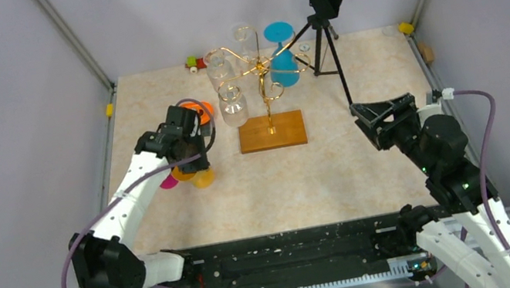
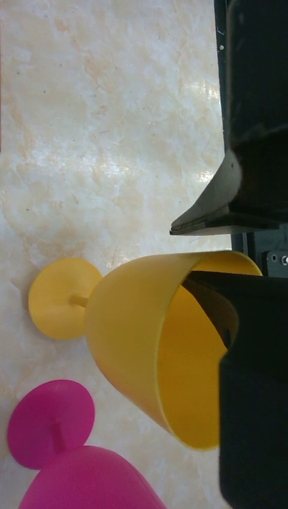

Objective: Take the wine glass off the wine glass rack

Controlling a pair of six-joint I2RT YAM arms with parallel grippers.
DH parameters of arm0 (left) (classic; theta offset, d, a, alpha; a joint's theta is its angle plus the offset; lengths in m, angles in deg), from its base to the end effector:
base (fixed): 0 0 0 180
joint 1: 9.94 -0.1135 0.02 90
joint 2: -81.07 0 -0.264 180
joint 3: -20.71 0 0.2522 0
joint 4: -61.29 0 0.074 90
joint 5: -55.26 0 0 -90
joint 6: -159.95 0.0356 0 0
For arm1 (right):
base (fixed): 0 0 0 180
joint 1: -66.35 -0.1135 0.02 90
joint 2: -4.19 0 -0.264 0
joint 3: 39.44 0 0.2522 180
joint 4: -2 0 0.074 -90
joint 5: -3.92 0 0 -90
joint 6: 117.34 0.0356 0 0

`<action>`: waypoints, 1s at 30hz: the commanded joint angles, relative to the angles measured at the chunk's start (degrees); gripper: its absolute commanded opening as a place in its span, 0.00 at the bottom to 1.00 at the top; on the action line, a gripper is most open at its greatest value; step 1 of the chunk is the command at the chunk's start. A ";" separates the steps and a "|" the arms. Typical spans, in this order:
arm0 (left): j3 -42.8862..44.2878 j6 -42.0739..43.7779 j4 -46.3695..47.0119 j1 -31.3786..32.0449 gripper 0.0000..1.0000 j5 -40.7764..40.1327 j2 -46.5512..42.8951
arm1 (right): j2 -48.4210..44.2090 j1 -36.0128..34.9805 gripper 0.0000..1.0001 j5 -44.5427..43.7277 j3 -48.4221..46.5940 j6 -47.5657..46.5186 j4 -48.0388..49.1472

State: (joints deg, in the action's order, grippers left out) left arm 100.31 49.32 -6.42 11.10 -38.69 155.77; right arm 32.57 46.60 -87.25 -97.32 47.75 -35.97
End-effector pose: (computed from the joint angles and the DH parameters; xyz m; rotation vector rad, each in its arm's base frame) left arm 0.2358 -0.0881 0.2923 -0.0127 2.6705 -0.1436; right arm 0.1091 0.0384 0.3470 0.8852 1.6527 1.1771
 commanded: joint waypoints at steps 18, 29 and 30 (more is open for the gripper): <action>12.88 -0.36 4.64 -0.59 0.68 2.29 -13.62 | -0.32 -0.27 0.62 3.12 0.74 0.24 5.90; 11.20 -17.14 28.52 -0.58 0.73 20.25 -18.93 | -0.33 -0.34 0.63 4.32 1.25 0.49 6.95; 10.35 -19.55 31.09 -0.57 0.73 21.33 -18.74 | -0.34 -0.32 0.63 4.40 1.11 0.50 7.10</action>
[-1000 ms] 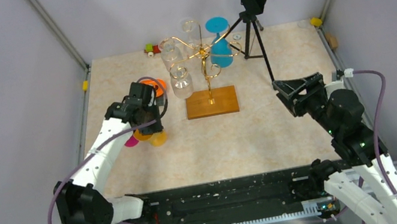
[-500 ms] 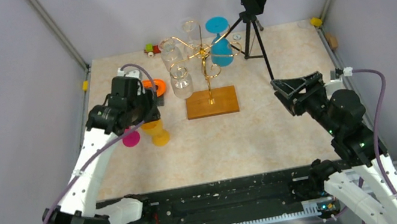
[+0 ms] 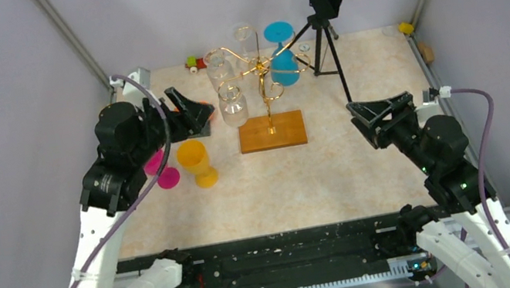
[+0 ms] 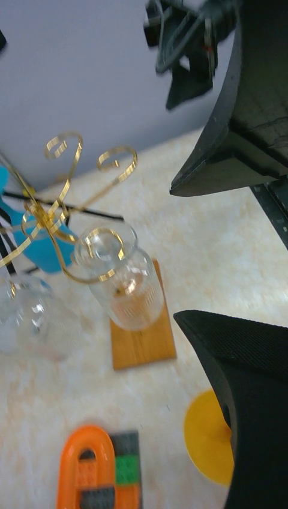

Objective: Take the wine glass off the wine glass rack

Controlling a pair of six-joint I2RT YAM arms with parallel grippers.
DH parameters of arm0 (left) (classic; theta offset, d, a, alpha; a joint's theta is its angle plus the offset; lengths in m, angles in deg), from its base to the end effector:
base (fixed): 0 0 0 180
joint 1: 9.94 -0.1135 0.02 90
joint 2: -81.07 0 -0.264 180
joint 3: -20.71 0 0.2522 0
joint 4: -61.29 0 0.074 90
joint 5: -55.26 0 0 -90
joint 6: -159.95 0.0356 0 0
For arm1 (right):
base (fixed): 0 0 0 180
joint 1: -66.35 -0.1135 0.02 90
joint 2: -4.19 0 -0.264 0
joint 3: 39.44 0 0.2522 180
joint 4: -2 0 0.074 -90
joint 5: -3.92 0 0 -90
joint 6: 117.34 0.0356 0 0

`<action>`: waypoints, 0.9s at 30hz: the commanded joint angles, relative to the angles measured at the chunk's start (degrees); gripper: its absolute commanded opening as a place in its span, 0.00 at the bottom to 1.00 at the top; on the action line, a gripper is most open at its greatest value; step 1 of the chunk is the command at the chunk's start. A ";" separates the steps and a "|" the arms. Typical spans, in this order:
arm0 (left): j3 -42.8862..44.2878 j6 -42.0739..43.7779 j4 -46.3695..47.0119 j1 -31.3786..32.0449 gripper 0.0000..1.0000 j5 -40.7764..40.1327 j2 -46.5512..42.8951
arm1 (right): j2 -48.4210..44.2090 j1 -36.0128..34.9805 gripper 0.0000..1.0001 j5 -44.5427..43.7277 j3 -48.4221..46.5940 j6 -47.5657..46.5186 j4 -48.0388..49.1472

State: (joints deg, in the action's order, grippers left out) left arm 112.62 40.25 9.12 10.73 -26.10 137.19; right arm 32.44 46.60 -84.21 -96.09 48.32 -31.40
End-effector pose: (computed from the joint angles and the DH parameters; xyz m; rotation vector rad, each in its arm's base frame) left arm 0.1686 -0.0693 0.4494 -0.0429 1.9208 -0.7420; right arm 0.1111 0.0411 0.3489 0.8320 1.6260 1.2579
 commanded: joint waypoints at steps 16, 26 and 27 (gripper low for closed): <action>-10.01 -23.64 26.88 -0.21 0.70 2.58 3.79 | 0.14 -0.29 0.63 1.34 -1.34 -0.62 2.39; -10.91 -24.79 28.31 -0.98 0.56 6.64 6.30 | 0.19 -0.33 0.62 2.31 -0.08 0.54 3.30; -10.97 -24.80 28.37 -1.07 0.56 6.69 6.47 | 0.10 -0.31 0.62 2.27 -0.16 0.53 3.18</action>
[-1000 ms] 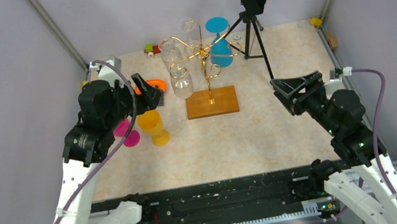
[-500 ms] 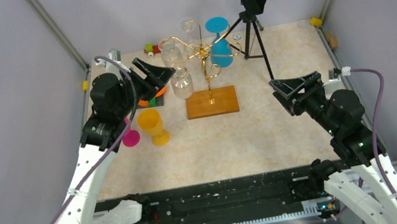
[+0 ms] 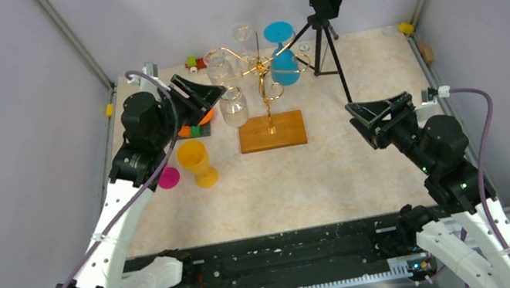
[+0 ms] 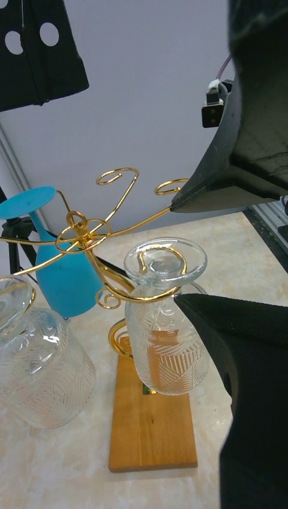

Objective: Take the wine glass off the wine glass rack

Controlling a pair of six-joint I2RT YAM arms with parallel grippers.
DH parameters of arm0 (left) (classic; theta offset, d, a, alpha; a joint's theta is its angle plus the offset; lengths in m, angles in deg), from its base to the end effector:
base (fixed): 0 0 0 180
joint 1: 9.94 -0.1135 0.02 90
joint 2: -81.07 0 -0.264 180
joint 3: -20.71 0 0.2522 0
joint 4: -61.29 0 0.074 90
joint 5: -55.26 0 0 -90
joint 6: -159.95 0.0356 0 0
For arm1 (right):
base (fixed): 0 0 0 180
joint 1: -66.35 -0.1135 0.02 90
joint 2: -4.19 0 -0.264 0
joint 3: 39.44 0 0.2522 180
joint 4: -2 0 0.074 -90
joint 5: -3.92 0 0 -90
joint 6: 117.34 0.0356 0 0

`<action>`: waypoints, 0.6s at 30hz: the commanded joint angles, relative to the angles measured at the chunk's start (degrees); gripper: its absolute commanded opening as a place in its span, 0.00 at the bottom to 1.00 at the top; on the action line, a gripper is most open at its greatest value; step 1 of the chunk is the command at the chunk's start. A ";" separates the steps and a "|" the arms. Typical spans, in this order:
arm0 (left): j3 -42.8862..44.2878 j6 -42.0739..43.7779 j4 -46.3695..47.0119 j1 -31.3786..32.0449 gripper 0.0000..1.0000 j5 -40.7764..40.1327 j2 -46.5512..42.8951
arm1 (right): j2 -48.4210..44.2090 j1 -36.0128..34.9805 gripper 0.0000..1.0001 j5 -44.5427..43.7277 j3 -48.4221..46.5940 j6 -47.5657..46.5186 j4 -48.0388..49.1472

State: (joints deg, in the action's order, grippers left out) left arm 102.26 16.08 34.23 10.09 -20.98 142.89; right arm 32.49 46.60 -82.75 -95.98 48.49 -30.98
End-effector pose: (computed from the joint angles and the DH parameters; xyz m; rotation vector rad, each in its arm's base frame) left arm 0.2230 -0.0903 0.4175 -0.3462 1.8042 -1.1421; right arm 0.1112 0.0421 0.3489 0.8159 1.6359 1.2817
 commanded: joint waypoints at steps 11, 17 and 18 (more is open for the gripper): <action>-0.65 -3.13 4.79 -1.50 0.42 7.29 2.51 | 0.01 -0.31 0.62 0.79 -0.19 0.27 2.64; -1.07 -3.41 4.88 -1.65 0.33 7.70 2.21 | 0.03 -0.34 0.62 0.72 -0.03 0.19 2.52; -1.30 -3.65 5.19 -1.66 0.31 7.95 2.29 | 0.01 -0.31 0.62 0.79 0.05 0.19 2.57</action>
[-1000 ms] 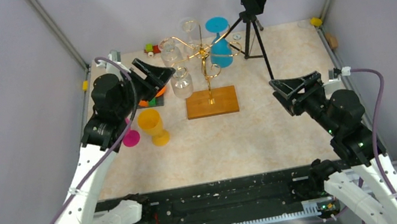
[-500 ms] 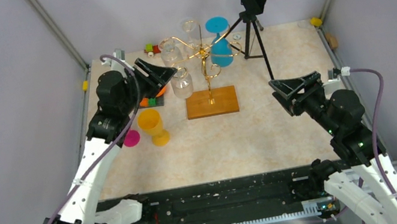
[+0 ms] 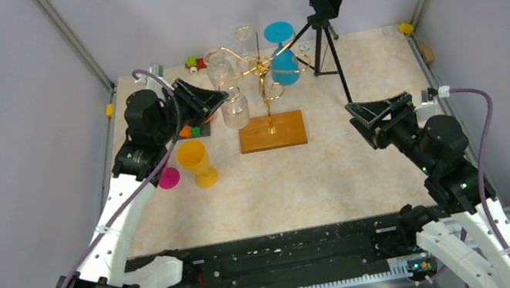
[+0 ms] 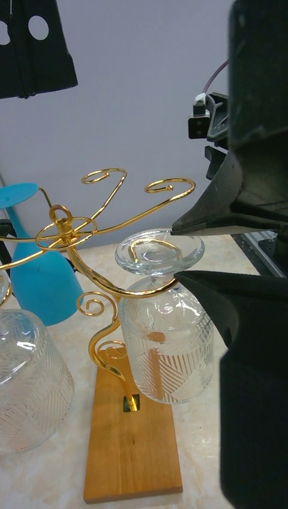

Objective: Take the wine glass off the wine glass rack

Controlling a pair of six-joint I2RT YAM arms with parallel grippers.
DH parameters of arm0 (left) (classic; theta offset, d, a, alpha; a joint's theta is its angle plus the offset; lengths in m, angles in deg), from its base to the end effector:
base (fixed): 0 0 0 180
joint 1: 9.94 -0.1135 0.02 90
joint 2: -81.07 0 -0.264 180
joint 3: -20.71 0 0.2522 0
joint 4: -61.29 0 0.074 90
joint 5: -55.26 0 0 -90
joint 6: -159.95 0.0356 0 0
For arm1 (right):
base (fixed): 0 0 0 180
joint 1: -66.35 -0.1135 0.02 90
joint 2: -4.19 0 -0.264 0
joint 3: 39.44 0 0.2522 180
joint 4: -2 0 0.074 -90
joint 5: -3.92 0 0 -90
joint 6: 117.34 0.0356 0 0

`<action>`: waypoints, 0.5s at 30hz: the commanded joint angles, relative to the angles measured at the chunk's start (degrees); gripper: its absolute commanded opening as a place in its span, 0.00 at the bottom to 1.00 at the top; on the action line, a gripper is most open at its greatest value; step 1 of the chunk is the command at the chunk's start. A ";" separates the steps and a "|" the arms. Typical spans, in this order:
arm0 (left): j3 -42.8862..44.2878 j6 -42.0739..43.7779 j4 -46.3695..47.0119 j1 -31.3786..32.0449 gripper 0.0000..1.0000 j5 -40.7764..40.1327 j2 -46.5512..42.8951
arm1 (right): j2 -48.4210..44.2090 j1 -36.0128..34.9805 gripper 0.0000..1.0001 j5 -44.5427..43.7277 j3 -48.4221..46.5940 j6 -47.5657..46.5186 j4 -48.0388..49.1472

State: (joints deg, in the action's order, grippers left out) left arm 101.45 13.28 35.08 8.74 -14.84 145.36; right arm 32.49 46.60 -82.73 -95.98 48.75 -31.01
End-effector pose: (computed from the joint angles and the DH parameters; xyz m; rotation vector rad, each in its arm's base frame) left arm 0.2360 -0.0926 0.4046 -0.3503 1.8745 -1.2335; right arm 0.1112 0.0421 0.3489 0.8201 1.6356 1.2848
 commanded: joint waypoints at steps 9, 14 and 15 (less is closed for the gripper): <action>-3.26 -6.89 9.53 -1.74 0.25 3.56 0.63 | 0.01 -0.35 0.62 0.60 0.25 -0.16 2.48; -5.84 -11.78 14.18 -2.36 0.21 4.51 0.13 | -0.03 -0.30 0.62 0.51 0.57 -0.30 2.51; -6.34 -12.90 15.11 -2.48 0.21 4.86 0.20 | -0.01 -0.29 0.62 0.56 0.64 -0.30 2.53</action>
State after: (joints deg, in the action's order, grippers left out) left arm 97.01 5.22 42.56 6.88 -11.28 145.95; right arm 32.49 46.60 -82.73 -95.94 48.75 -31.01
